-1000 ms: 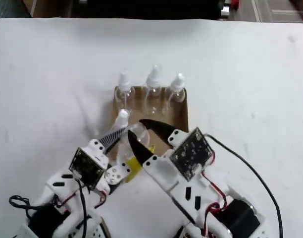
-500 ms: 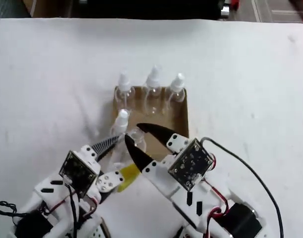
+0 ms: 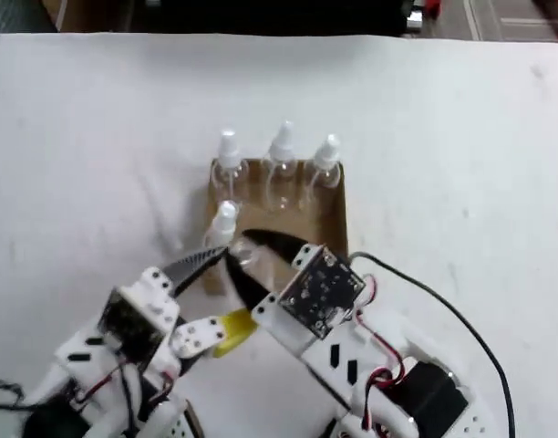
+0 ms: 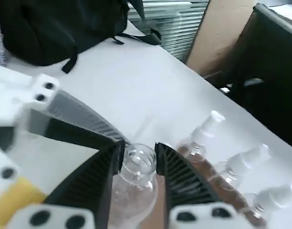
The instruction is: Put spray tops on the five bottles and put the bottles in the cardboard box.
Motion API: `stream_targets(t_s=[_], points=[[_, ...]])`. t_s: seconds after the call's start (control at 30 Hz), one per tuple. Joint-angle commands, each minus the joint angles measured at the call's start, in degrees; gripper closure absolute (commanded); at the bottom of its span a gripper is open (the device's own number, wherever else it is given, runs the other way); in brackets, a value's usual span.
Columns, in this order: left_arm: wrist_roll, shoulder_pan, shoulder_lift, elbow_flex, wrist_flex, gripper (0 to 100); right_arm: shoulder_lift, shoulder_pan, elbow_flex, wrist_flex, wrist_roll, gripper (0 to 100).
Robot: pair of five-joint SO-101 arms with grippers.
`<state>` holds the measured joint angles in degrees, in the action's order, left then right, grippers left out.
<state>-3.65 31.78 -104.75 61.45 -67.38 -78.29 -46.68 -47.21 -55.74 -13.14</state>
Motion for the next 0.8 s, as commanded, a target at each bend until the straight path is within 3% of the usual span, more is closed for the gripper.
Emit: stream_targets(t_s=[0.0, 0.1, 0.17, 0.3, 0.47, 0.6, 0.77], points=[[0.8, -0.7, 0.4, -7.7, -5.4, 72, 0.7, 7.7, 0.6, 2.9, -0.7, 98.1], [0.7, -1.1, 0.4, -10.5, -8.8, 72, 0.8, 13.5, -1.1, 6.4, -0.7, 98.1], [0.6, -5.1, 0.4, -11.8, -9.8, 72, 0.5, 16.5, -3.7, 10.0, -0.2, 98.1], [1.6, -23.3, 0.4, -13.7, -8.0, 72, 0.5, 18.9, -11.3, 17.3, -0.4, 98.1], [9.9, -45.1, 0.4, -7.8, 1.1, 72, 0.5, 20.7, -20.7, 28.7, -0.6, 98.1], [10.3, -47.9, 0.4, -0.6, 8.8, 72, 0.5, 22.0, -24.1, 33.8, -0.7, 98.1], [8.4, -45.5, 0.5, 1.1, 9.9, 72, 0.5, 22.7, -27.1, 35.1, -0.8, 98.1]])
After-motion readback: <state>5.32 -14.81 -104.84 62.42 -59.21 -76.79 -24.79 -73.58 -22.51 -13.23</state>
